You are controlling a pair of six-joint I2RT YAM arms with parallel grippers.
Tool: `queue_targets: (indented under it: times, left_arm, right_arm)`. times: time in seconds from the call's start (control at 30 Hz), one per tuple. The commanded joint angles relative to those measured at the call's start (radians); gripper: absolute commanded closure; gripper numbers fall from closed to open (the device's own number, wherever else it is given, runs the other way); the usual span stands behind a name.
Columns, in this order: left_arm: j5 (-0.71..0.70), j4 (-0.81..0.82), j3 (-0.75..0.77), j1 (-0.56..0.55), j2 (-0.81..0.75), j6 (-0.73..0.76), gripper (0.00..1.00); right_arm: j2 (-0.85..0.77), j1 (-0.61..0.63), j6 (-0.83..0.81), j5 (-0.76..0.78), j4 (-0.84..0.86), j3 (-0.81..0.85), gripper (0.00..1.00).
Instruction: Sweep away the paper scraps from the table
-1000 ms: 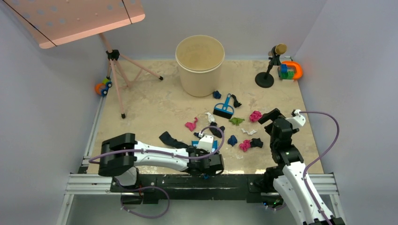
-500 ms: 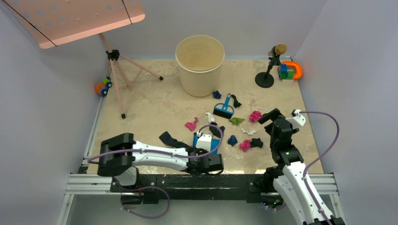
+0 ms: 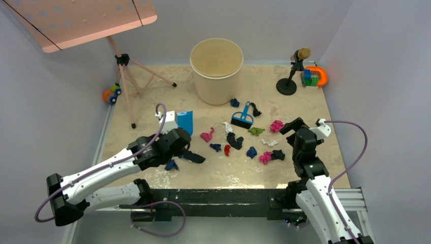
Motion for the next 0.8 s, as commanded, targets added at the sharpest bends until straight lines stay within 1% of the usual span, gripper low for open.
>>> queue_targets:
  times: [0.0, 0.07, 0.13, 0.2, 0.27, 0.37, 0.53, 0.63, 0.7, 0.77]
  left_arm:
    - [-0.040, 0.036, -0.017, 0.169, -0.016, 0.256, 0.90]
    - [-0.010, 0.081, -0.018, 0.251, 0.032, 0.326, 0.90]
    - [0.056, 0.128, -0.014, 0.342, 0.106, 0.388, 0.92]
    - [0.090, 0.147, 0.006, 0.410, 0.186, 0.406, 0.93]
    - [0.086, 0.145, 0.036, 0.440, 0.260, 0.410, 0.96]
    - [0.101, 0.191, 0.057, 0.466, 0.338, 0.415, 0.96]
    - [0.178, 0.291, 0.052, 0.524, 0.430, 0.431, 0.88]
    - [0.245, 0.361, 0.036, 0.562, 0.466, 0.465, 0.83]
    - [0.292, 0.388, 0.035, 0.581, 0.487, 0.482, 0.80]
    - [0.336, 0.402, 0.033, 0.586, 0.496, 0.493, 0.77]
  right_arm:
    - [-0.009, 0.004, 0.006, 0.020, 0.025, 0.024, 0.03]
    - [-0.012, 0.004, 0.002, 0.022, 0.026, 0.023, 0.03]
    - [-0.015, 0.004, -0.002, 0.016, 0.031, 0.020, 0.03]
    - [-0.018, 0.004, -0.016, 0.000, 0.040, 0.017, 0.04]
    - [-0.023, 0.004, -0.022, -0.010, 0.046, 0.015, 0.04]
    - [-0.029, 0.004, -0.025, -0.015, 0.050, 0.011, 0.04]
    - [-0.014, 0.004, -0.041, -0.035, 0.067, 0.011, 0.04]
    - [0.021, 0.004, -0.055, -0.053, 0.073, 0.025, 0.03]
    - [0.057, 0.004, -0.094, -0.101, 0.089, 0.042, 0.03]
    - [0.091, 0.004, -0.159, -0.200, 0.135, 0.052, 0.03]
